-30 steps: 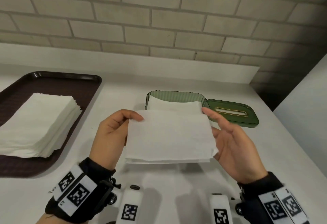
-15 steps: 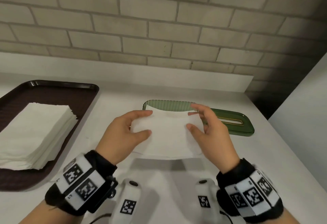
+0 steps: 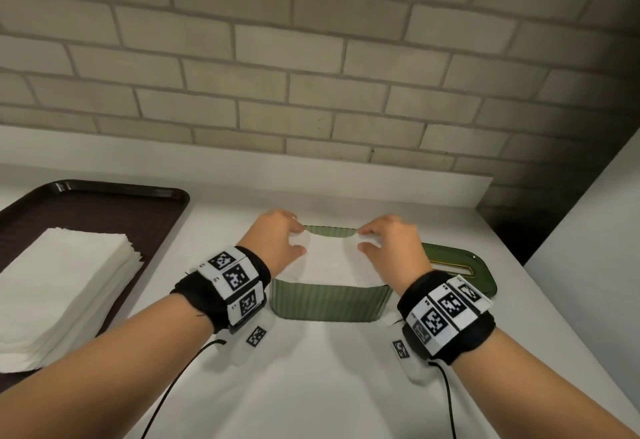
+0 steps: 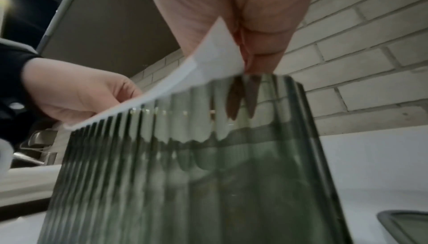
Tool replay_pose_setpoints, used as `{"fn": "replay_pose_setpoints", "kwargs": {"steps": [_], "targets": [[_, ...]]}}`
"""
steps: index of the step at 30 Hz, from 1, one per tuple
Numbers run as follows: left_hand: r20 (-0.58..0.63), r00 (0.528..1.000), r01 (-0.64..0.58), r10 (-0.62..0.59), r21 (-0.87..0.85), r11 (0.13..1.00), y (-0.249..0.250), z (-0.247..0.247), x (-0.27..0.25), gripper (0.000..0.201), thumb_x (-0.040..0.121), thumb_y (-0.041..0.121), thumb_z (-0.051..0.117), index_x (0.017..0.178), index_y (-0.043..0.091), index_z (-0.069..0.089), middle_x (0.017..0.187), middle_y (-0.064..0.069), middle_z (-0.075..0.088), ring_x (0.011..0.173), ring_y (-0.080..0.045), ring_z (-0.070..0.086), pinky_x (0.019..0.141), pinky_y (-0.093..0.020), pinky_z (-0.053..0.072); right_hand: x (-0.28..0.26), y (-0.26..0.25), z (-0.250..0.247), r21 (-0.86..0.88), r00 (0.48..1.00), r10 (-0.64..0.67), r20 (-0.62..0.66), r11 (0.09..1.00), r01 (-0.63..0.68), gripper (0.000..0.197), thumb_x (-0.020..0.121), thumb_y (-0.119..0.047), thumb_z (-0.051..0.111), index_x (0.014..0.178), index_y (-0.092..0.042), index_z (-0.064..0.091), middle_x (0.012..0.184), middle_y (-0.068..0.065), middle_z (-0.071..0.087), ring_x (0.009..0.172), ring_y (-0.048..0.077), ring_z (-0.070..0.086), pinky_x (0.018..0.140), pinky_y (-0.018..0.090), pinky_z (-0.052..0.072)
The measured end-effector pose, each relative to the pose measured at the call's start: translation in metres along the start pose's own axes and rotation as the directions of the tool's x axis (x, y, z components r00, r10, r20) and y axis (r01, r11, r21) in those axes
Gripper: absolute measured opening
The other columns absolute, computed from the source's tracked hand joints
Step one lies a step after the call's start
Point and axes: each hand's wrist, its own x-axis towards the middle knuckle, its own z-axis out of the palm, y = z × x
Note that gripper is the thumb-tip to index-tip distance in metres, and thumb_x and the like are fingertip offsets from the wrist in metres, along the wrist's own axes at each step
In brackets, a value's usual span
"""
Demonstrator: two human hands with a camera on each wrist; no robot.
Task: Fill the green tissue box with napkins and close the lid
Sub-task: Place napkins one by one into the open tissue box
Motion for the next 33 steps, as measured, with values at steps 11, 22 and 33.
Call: {"fn": "replay_pose_setpoints", "kwargs": {"steps": [11,22,33], "targets": [[0.107,0.994,0.011,-0.023,0.114,0.993,0.004,0.01,0.006,0.049,0.087,0.029,0.062,0.133,0.015,0.052,0.153,-0.004,0.026,0.134,-0.02,0.038,0.108,-0.025,0.029,0.006,0.014,0.012,-0.033,0.995,-0.033,0.093,0.999,0.036,0.021,0.083,-0.013,0.068,0.104,-0.01,0.068,0.112,0.004,0.059,0.101,0.017,0.06,0.086,0.018,0.043],[0.247,0.968,-0.105,0.051,0.212,0.972,0.043,0.007,0.014,0.048,0.079,0.044,0.067,0.123,0.027,0.057,0.126,0.003,0.056,0.117,-0.018,0.053,0.095,-0.035,0.046,0.015,-0.01,-0.009,-0.392,0.921,0.045,0.388,0.912,0.12,0.038,0.081,-0.014,0.069,0.118,-0.013,0.063,0.121,0.006,0.059,0.113,0.022,0.056,0.093,0.028,0.047],[0.423,0.896,-0.078,-0.137,0.452,0.889,0.029,0.027,0.027,0.043,0.084,0.038,0.064,0.119,0.013,0.061,0.117,-0.003,0.065,0.098,-0.017,0.061,0.077,-0.027,0.047,0.024,-0.018,-0.002,-0.457,0.694,0.112,0.711,0.824,0.335,0.046,0.09,-0.012,0.057,0.134,-0.012,0.047,0.13,0.009,0.053,0.118,0.026,0.053,0.088,0.027,0.044]]}}
